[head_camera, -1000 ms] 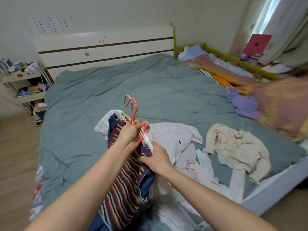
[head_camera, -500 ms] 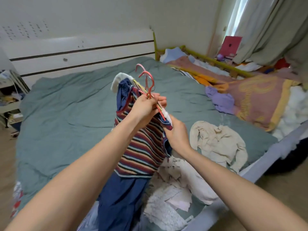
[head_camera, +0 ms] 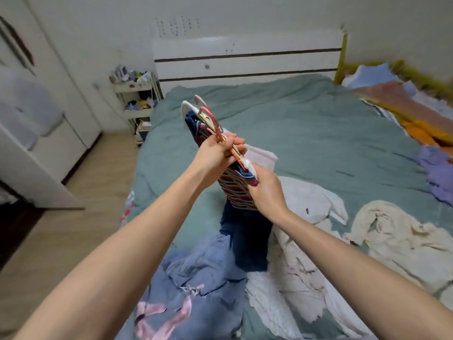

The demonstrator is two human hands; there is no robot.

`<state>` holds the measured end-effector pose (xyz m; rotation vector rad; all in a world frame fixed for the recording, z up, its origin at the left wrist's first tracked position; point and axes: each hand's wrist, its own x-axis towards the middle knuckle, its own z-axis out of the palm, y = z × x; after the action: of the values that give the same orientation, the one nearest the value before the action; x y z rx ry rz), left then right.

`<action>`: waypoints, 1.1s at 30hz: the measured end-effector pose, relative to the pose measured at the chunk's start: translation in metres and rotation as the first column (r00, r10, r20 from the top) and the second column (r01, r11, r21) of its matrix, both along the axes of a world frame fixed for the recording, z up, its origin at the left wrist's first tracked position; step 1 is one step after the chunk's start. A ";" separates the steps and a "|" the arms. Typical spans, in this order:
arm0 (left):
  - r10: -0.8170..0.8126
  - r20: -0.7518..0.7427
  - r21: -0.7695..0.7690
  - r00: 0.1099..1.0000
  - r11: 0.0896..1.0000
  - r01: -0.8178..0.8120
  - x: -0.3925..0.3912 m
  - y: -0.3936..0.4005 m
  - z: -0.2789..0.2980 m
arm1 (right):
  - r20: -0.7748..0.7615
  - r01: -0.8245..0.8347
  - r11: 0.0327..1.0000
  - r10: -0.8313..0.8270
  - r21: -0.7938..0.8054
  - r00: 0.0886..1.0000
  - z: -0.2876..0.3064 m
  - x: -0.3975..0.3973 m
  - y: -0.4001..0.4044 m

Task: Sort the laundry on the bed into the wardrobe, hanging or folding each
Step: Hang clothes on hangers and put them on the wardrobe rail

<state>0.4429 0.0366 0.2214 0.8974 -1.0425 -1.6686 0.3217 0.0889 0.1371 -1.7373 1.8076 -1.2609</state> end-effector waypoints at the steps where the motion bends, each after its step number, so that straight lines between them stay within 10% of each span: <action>1: 0.045 0.004 0.000 0.999 0.999 -0.045 0.020 0.000 -0.003 | 0.009 -0.048 0.999 0.048 0.001 0.999 -0.003 0.019 -0.004; 19: 0.655 -0.069 0.088 0.752 0.755 -0.649 0.520 0.062 -0.031 | 0.025 -0.714 0.700 0.713 0.026 0.701 -0.005 0.502 -0.005; 33: 0.663 0.196 0.091 0.722 0.721 -0.687 0.804 0.017 -0.044 | 0.175 -0.792 0.602 0.774 0.097 0.609 -0.036 0.799 -0.048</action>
<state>1.2467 0.0539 0.1772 1.3361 -0.5545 -1.0657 1.1209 0.0414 0.1014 -1.9571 0.8152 -0.7613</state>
